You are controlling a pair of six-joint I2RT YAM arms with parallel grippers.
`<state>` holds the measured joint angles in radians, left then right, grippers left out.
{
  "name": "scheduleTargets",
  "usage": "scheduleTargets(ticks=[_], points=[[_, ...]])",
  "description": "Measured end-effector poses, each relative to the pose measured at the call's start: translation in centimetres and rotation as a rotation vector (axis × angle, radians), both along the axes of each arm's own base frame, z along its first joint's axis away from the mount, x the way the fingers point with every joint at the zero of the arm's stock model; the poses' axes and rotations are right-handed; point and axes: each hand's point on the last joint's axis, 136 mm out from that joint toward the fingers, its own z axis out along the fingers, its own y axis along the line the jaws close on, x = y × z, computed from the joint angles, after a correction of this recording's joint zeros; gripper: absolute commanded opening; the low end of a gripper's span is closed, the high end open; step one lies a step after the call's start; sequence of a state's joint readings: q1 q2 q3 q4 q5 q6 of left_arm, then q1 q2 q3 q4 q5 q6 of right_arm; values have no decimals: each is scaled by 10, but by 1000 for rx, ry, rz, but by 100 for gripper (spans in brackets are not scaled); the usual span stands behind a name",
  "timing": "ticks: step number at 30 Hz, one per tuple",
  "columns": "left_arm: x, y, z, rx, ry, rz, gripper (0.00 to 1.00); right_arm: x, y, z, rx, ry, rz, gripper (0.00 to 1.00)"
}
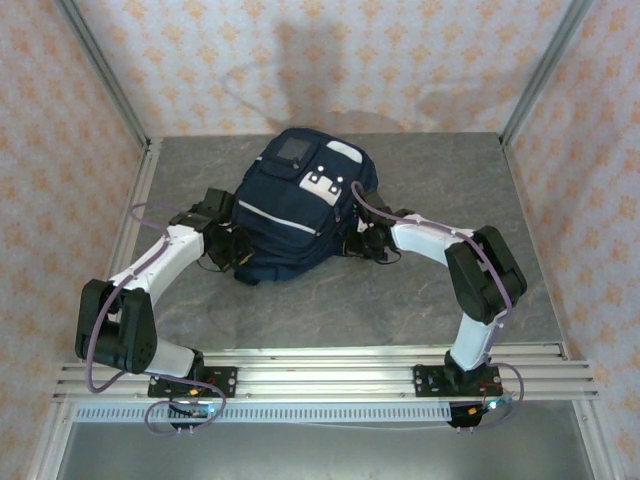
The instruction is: Pack the student bag
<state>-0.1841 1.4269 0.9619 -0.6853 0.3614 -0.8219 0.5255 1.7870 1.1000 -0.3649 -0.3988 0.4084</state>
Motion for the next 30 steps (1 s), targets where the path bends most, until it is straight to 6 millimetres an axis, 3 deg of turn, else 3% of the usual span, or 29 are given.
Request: scheduleTargets(ticks=[3, 7, 17, 21, 30], points=[[-4, -14, -6, 11, 20, -60, 0, 6, -10, -1, -19, -2, -49, 40], [-9, -48, -15, 15, 53, -181, 0, 9, -28, 9, -77, -35, -94, 44], [-17, -154, -12, 16, 37, -515, 0, -28, -113, 96, -254, -284, -288, 48], [-27, -187, -15, 30, 34, -639, 0, -35, -130, 117, -270, -358, -333, 48], [-67, -210, -19, 32, 76, -808, 0, -42, -139, 122, -286, -394, -343, 48]])
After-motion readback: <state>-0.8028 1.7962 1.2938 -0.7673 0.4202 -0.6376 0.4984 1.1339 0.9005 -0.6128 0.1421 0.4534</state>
